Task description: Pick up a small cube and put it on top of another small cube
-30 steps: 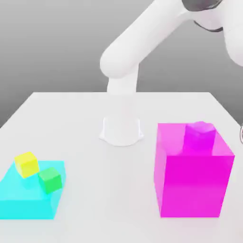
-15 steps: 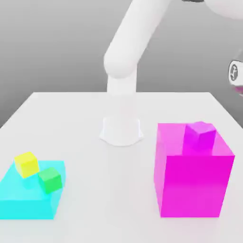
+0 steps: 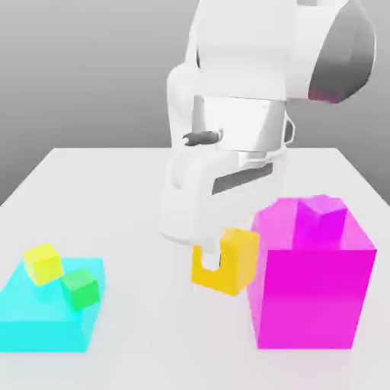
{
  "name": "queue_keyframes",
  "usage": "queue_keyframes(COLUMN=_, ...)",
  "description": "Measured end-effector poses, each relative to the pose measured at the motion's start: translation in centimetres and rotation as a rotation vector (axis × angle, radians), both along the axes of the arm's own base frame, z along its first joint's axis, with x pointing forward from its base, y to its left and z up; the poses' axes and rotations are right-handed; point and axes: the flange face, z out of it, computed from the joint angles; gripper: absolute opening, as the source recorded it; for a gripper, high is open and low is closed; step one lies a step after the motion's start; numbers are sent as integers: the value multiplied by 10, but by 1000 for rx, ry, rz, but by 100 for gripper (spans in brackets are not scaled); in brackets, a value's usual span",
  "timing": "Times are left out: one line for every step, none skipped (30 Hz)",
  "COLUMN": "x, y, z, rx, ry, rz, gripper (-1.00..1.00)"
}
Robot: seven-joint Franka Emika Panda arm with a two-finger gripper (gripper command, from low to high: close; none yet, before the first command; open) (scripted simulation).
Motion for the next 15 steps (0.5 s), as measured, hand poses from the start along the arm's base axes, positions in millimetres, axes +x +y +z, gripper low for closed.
queue_keyframes(x=-5, y=-15, z=-1, rx=4, ry=6, rz=-24, gripper=-100)
queue_keyframes(x=-11, y=-30, z=-3, rx=9, ry=13, rz=-47, gripper=-100)
queue_keyframes(x=-17, y=-44, z=-5, rx=14, ry=20, rz=-70, gripper=-100)
queue_keyframes(x=-23, y=-58, z=-8, rx=20, ry=29, rz=-93, gripper=-100)
queue_keyframes(x=-30, y=-72, z=-11, rx=26, ry=38, rz=-116, gripper=-100)
queue_keyframes(x=-37, y=-85, z=-15, rx=33, ry=48, rz=-138, gripper=-100)
queue_keyframes(x=-45, y=-98, z=-19, rx=40, ry=59, rz=-160, gripper=-100)
queue_keyframes(x=-53, y=-110, z=-24, rx=47, ry=70, rz=-182, gripper=-100)
queue_keyframes(x=-61, y=-122, z=-29, rx=55, ry=82, rz=-204, gripper=-100)
queue_keyframes(x=-69, y=-134, z=-35, rx=64, ry=95, rz=-225, gripper=-100)
queue_keyframes(x=-78, y=-145, z=-41, rx=73, ry=108, rz=-246, gripper=-100)
queue_keyframes(x=-87, y=-155, z=-47, rx=82, ry=122, rz=-267, gripper=-100)
queue_keyframes(x=-96, y=-165, z=-54, rx=91, ry=137, rz=-287, gripper=-100)
queue_keyframes(x=-106, y=-175, z=-61, rx=102, ry=152, rz=-308, gripper=-100)
queue_keyframes(x=-116, y=-181, z=-66, rx=108, ry=167, rz=-325, gripper=-100)
